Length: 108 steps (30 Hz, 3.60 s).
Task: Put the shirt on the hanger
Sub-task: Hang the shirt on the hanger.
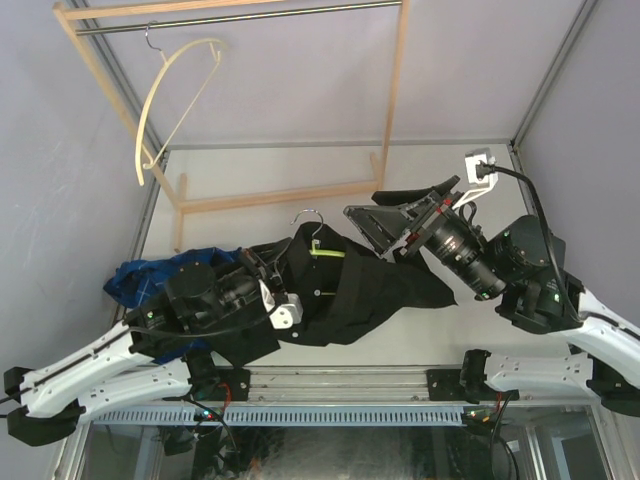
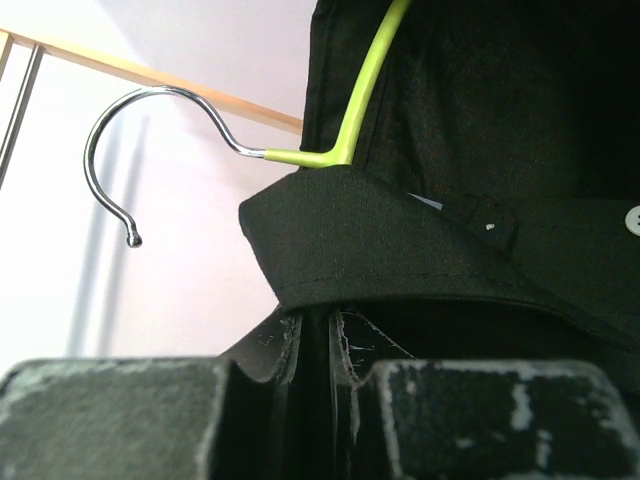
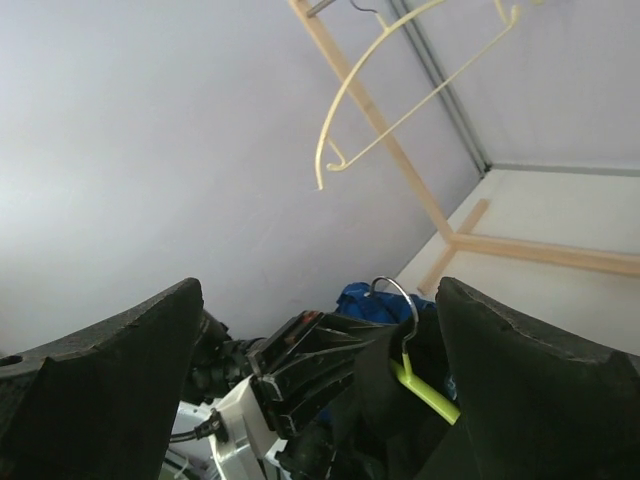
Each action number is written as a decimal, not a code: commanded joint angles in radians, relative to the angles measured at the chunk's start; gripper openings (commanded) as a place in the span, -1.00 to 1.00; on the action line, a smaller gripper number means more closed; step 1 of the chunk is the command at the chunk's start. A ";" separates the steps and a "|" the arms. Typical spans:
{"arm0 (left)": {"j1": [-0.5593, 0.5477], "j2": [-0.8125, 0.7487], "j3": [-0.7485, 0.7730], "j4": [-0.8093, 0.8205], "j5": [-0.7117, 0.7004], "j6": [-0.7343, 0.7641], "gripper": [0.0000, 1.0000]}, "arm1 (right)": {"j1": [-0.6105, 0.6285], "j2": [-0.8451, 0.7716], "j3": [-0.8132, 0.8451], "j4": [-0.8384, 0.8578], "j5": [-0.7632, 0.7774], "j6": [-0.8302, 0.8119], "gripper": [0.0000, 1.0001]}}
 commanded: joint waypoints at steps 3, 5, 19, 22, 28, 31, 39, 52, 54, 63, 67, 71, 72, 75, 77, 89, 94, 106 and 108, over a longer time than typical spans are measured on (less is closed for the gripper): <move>0.004 0.000 0.000 0.092 -0.042 -0.006 -0.99 | 0.011 -0.009 0.012 0.004 0.097 0.014 0.99; 0.004 -0.001 -0.003 0.093 -0.041 -0.007 -1.00 | 0.009 -0.016 0.003 -0.008 0.119 0.015 0.99; 0.005 0.007 0.002 0.098 -0.036 -0.006 -0.99 | 0.000 -0.032 -0.022 0.023 0.111 0.002 0.99; 0.004 0.004 0.001 0.098 -0.034 -0.007 -1.00 | -0.002 -0.027 -0.023 0.034 0.083 -0.010 0.99; 0.004 0.005 0.002 0.097 -0.026 -0.008 -0.99 | -0.001 0.007 -0.022 0.048 0.037 -0.036 0.99; 0.004 -0.002 -0.004 0.097 -0.013 -0.012 -0.99 | -0.005 0.014 -0.022 0.010 0.068 -0.099 0.97; 0.004 -0.014 -0.025 0.102 0.012 0.012 -1.00 | -0.223 -0.078 -0.120 -0.089 -0.284 -0.273 0.63; 0.004 0.016 -0.003 0.108 0.103 0.059 -1.00 | -0.534 0.023 -0.231 0.175 -1.055 -0.168 0.26; 0.004 0.023 0.008 0.107 0.106 0.068 -1.00 | -0.534 0.055 -0.231 0.205 -1.082 -0.147 0.18; 0.004 0.040 0.026 0.106 0.121 0.084 -1.00 | -0.533 0.146 -0.232 0.263 -1.128 -0.097 0.01; 0.004 0.044 0.031 0.107 0.128 0.086 -1.00 | -0.533 0.164 -0.232 0.269 -1.138 -0.086 -0.07; 0.004 0.048 0.040 0.107 0.114 0.085 -1.00 | -0.529 0.177 -0.231 0.293 -1.174 -0.071 -0.30; 0.005 0.048 0.043 0.108 0.110 0.083 -1.00 | -0.526 0.180 -0.231 0.294 -1.180 -0.074 -0.33; 0.004 0.045 0.046 0.112 0.095 0.081 -0.99 | -0.513 0.187 -0.232 0.283 -1.192 -0.093 -0.36; 0.005 0.041 0.045 0.120 0.092 0.078 -1.00 | -0.505 0.192 -0.232 0.279 -1.195 -0.104 -0.41; 0.005 0.026 0.039 0.138 0.072 0.031 -0.79 | -0.496 0.182 -0.230 0.286 -1.169 -0.137 -0.90; 0.004 0.005 0.020 0.162 0.063 -0.040 -0.23 | -0.548 0.165 -0.209 0.300 -1.201 -0.149 -1.00; 0.005 -0.157 -0.104 0.254 -0.001 -0.286 0.49 | -0.756 0.111 -0.030 0.128 -1.284 -0.339 -1.00; 0.004 -0.196 -0.115 0.254 -0.014 -0.318 0.53 | -0.800 0.096 -0.021 0.148 -1.302 -0.330 -1.00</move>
